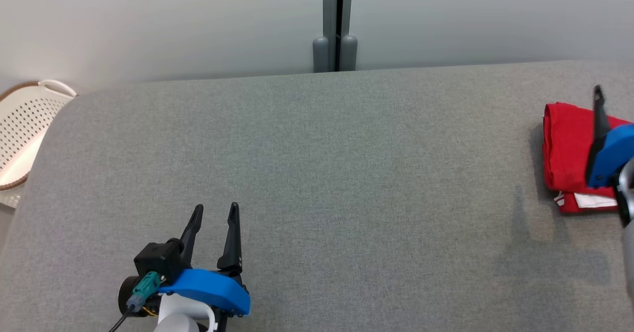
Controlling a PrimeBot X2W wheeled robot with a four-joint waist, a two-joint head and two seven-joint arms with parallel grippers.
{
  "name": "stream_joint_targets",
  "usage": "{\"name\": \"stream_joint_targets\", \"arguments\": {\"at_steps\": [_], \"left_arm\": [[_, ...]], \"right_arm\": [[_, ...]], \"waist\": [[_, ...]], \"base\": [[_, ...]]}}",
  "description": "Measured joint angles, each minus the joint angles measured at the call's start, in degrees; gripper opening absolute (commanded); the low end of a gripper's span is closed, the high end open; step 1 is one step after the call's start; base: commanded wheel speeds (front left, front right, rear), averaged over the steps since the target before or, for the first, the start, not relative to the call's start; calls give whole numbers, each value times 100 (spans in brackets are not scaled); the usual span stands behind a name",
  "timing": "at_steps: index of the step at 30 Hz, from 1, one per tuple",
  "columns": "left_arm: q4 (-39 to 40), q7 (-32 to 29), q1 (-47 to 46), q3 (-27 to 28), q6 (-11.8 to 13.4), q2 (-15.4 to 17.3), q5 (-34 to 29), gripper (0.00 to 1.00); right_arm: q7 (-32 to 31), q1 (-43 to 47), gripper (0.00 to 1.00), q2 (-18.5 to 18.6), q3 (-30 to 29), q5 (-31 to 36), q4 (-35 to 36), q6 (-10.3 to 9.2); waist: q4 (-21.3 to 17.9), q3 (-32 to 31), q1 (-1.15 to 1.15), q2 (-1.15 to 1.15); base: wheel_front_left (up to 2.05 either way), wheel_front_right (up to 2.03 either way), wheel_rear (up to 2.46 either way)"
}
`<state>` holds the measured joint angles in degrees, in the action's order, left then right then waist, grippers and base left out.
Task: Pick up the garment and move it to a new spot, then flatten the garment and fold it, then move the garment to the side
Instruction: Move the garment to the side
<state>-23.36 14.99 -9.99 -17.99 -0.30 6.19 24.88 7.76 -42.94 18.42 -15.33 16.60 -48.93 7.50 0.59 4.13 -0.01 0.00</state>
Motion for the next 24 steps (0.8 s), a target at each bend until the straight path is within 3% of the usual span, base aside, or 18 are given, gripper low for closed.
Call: {"name": "stream_joint_targets", "arguments": {"at_steps": [10, 19, 24], "left_arm": [[23, 0, 136, 383, 34, -87, 70, 100], [118, 0, 448, 560, 36, -144, -51, 100], [126, 0, 657, 590, 109, -119, -178, 100]], "right_arm": [[571, 1101, 100, -856, 825, -1048, 330, 0], [703, 2504, 100, -1424, 799, -1534, 1581, -1], [714, 3153, 100, -1534, 937, -1646, 2271, -1]], "waist": [[36, -534, 0, 0], [143, -747, 0, 0], [152, -770, 0, -1]], "base": [[0, 0, 0], [0, 0, 0], [0, 0, 0]]}}
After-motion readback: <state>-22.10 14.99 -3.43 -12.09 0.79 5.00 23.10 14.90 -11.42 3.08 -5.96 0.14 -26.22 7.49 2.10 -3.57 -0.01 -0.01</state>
